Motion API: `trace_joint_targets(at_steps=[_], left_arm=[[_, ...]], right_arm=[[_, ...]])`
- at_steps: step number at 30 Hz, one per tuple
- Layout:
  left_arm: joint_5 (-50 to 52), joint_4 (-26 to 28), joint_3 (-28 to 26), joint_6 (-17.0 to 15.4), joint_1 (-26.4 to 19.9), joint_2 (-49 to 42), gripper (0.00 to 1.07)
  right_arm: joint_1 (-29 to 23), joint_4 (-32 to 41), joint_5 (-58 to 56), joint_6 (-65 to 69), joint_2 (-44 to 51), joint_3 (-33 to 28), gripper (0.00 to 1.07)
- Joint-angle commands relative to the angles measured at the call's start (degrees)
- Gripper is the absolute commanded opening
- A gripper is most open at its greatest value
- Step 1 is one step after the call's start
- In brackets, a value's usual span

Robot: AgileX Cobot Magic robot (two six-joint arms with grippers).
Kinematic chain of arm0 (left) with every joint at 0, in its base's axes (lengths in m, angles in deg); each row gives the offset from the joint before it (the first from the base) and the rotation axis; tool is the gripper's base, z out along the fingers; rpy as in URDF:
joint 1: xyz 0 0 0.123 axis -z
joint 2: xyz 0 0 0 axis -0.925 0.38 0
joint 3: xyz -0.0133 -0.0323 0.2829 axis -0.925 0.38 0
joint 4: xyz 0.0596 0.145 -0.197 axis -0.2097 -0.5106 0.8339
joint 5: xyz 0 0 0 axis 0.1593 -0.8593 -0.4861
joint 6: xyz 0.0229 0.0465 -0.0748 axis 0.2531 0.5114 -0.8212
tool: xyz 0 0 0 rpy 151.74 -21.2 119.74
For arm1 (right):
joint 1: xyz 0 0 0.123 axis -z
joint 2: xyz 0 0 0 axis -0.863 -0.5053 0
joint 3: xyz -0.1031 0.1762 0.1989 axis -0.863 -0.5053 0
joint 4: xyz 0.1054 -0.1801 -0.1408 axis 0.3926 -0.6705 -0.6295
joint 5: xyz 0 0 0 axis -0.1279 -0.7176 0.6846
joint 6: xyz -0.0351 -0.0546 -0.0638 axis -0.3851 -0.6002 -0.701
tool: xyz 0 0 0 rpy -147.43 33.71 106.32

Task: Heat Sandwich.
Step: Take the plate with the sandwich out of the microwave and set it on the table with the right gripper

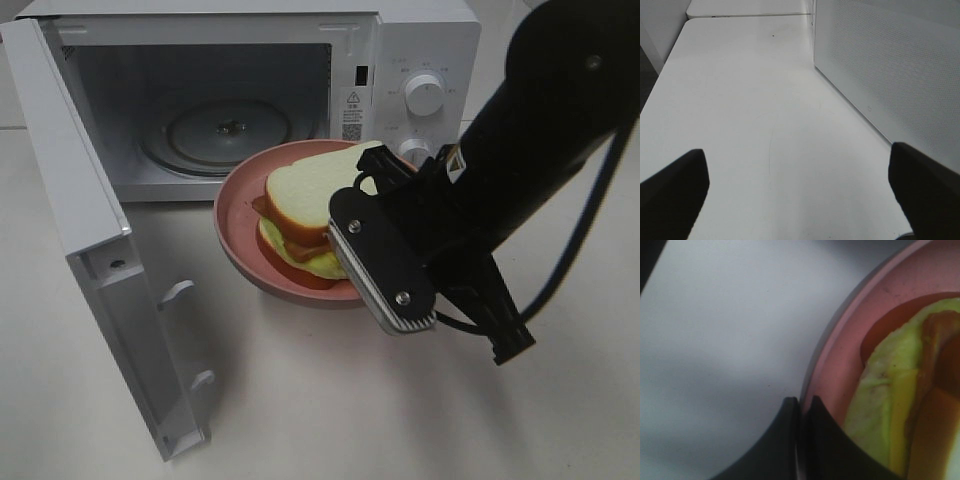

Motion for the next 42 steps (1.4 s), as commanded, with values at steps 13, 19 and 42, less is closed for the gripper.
trace_joint_targets(at_steps=[13, 19, 42], left_arm=[[0.5, 0.0, 0.2, 0.1, -0.2, -1.2, 0.92], [0.5, 0.0, 0.2, 0.1, -0.2, -1.2, 0.92], [0.5, 0.0, 0.2, 0.1, -0.2, -1.2, 0.92]], right_arm=[[-0.1, -5.1, 1.7, 9.1, 11.9, -10.0, 0.0], [-0.1, -8.8, -0.1, 15.9, 17.1, -13.3, 0.0], [-0.1, -20.5, -4.1, 47.7, 20.3, -15.0, 0.0]])
